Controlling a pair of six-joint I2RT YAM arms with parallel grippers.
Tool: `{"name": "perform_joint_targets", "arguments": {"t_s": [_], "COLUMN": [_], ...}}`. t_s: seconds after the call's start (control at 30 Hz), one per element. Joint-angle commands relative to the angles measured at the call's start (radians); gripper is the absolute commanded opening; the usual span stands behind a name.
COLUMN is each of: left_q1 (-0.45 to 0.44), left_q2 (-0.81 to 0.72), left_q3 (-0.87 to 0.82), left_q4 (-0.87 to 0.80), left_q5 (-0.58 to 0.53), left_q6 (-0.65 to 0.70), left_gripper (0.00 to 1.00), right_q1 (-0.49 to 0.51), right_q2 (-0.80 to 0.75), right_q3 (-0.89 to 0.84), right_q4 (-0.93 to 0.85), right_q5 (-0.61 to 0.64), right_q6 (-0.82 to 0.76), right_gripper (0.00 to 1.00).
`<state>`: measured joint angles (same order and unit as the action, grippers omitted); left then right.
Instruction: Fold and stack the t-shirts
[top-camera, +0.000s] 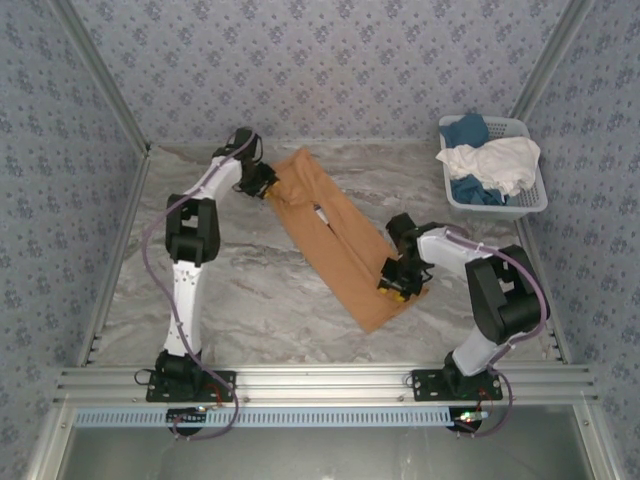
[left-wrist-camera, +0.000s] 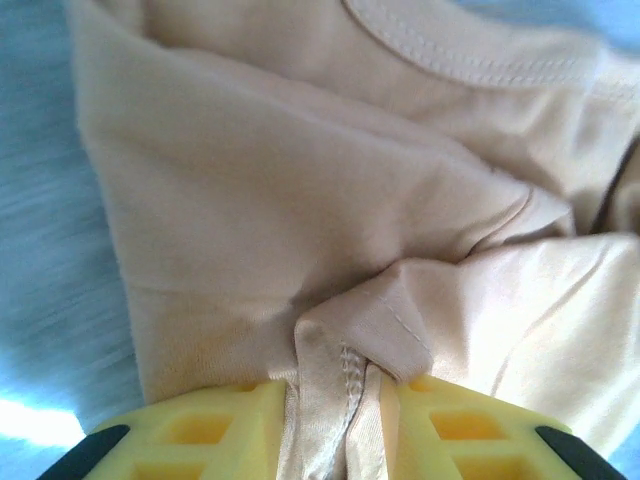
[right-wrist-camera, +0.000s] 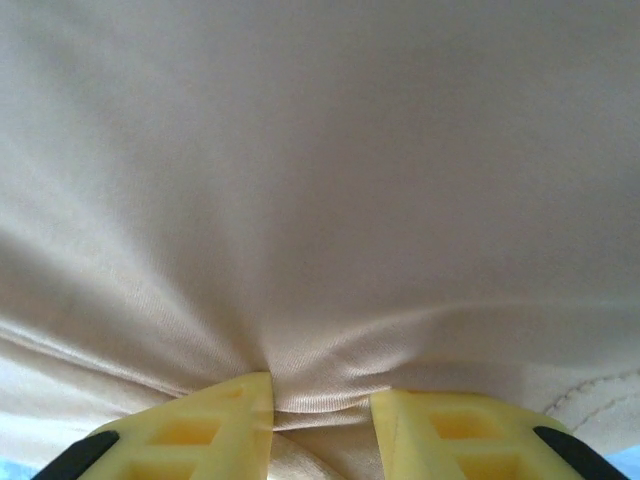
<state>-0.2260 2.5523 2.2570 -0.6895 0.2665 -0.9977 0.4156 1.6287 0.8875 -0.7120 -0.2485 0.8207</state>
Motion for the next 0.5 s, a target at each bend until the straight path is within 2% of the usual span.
{"name": "perform_joint_targets", "arguments": {"t_s": [0.0, 0.13, 0.23, 0.37, 0.47], "left_q1": [-0.032, -0.054, -0.051, -0.04, -0.038], "left_q2": [0.183, 0.381, 0.435, 0.327, 0.204], "left_q3": [0.216, 0.543, 0.659, 0.657, 0.626], "left_q4": [-0.01, 0.035, 0.086, 0.027, -0.119], "left_q5": [0.043, 0.105, 0.12, 0.087, 0.021], "left_q6": [-0.044, -0.121, -0.165, -0.073, 0.031], "left_gripper": [0.32, 0.34, 0.38, 0.44, 0.46], "right_q1": [0.096, 0.176, 0.19, 0.182, 0.154], "right_q2": [0.027, 0.055, 0.071, 0.007, -0.07], "right_q3": [-0.068, -0.06, -0.017, 0.022, 0.058], "right_q4": [0.099, 0.235, 0.264, 0.204, 0.139], "right_q5": [-0.061, -0.096, -0.119, -0.118, -0.116], "right_q6": [0.174, 0.27, 0.307, 0.328, 0.314], "right_gripper": [0.36, 0.37, 0.38, 0.41, 0.45]}}
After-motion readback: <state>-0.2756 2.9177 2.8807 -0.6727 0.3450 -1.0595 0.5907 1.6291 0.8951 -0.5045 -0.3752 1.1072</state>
